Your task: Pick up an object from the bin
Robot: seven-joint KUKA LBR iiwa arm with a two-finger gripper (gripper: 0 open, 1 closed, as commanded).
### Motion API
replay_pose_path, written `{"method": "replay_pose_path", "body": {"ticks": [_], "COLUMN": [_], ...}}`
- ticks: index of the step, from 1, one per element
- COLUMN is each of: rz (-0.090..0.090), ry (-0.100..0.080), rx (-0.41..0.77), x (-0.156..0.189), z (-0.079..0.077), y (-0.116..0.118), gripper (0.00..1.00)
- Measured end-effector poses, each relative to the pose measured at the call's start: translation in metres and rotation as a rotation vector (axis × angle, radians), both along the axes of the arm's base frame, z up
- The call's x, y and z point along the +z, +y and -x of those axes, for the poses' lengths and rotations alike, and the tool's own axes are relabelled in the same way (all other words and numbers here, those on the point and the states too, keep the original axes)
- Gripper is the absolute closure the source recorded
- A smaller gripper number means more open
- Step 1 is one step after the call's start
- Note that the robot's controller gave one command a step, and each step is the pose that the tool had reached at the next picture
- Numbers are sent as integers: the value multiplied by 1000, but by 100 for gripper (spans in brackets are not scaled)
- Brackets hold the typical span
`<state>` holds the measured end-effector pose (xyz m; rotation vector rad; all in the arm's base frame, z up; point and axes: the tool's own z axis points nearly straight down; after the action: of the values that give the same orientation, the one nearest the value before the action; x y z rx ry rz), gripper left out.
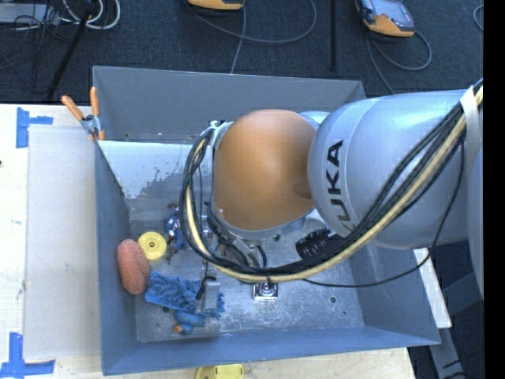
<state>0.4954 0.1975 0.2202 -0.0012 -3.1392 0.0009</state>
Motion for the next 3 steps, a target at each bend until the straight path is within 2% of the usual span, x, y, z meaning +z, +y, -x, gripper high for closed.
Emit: {"method": "replay_pose_path", "body": {"ticks": [1, 2, 3], "rz": [-2, 0, 0], "ry": [-6, 1, 1], "rx": [-36, 103, 103], "x": [-49, -128, -128], "z": [-9, -19, -19], "y": [-2, -41, -41], "gripper": [0, 100, 100]}}
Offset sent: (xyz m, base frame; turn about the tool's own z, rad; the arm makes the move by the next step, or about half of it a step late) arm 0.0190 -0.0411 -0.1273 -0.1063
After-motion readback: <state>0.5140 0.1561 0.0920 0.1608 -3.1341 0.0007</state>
